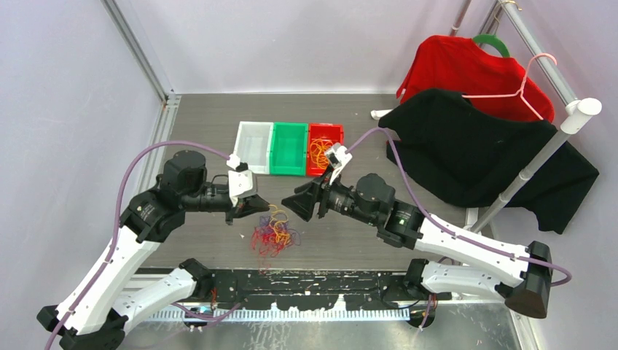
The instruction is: Untangle the cables
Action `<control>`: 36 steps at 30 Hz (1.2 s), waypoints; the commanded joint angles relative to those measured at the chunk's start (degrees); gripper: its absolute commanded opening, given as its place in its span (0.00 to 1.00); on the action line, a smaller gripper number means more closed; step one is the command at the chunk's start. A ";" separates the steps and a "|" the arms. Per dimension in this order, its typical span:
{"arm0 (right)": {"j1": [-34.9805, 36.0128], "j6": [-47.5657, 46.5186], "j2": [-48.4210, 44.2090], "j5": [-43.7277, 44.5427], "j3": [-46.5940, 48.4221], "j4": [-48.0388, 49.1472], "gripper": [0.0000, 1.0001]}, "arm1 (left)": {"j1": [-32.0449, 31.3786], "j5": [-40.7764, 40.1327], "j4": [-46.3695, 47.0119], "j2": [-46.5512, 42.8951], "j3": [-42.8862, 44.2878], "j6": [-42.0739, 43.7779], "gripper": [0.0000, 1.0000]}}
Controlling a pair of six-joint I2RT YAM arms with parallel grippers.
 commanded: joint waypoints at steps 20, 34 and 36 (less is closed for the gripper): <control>-0.10 -0.38 9.52 -2.35 1.92 8.71 0.70 | -1.27 2.94 3.52 1.79 5.85 -0.31 0.00; 0.94 3.55 14.98 -5.66 -0.80 15.55 0.72 | -1.67 2.23 4.18 4.88 11.79 3.49 0.00; 0.99 3.29 15.40 -4.88 -1.04 15.50 0.72 | -1.79 2.24 4.83 5.34 12.69 3.47 0.00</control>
